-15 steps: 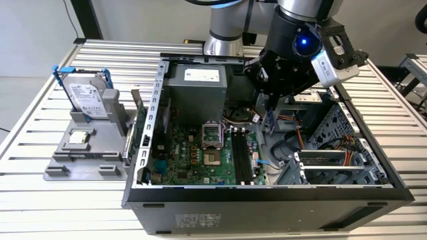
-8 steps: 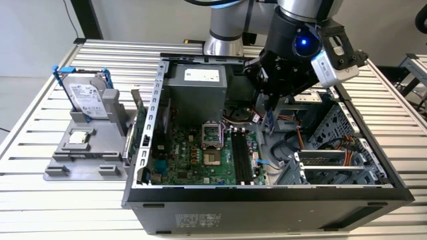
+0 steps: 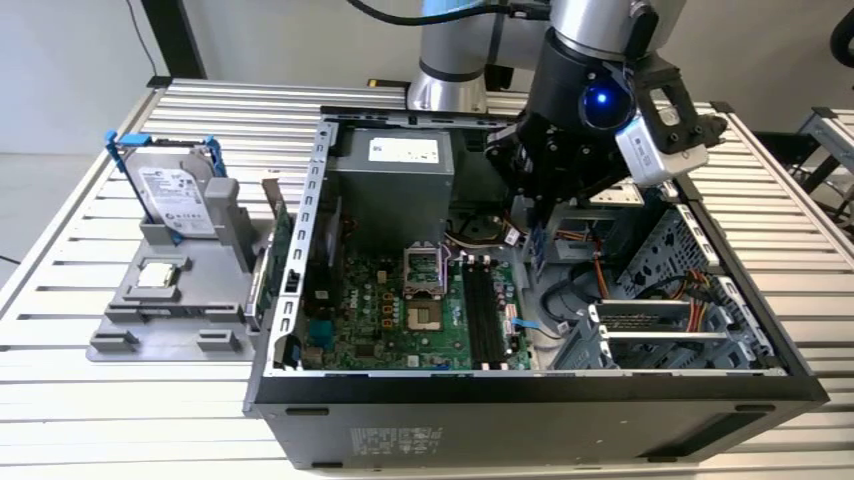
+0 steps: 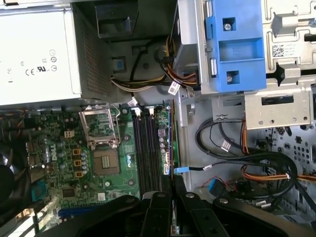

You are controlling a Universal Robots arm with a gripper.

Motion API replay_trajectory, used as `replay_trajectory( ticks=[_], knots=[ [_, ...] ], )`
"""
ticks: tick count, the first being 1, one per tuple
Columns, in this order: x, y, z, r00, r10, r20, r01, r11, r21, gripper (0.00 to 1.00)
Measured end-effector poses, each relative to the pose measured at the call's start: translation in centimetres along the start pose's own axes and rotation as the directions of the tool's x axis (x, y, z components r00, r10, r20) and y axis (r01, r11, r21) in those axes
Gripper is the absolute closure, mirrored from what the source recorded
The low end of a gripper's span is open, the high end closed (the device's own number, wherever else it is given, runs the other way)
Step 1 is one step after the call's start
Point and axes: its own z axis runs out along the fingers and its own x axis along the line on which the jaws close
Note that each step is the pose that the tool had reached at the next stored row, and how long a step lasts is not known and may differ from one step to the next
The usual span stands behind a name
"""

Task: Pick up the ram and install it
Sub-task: 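Insert the ram into the slot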

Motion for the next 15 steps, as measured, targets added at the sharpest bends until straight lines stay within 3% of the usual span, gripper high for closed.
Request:
replay_trajectory(
  ticks=[11,15],
  knots=[
    [0.08,-0.05,2.0,1.0,-0.004,0.0,0.004,1.0,-0.0001,1.0],
    [0.08,-0.08,2.7,0.9981,-0.061,-0.0005,0.061,0.9981,-0.0011,1.0]
  ],
)
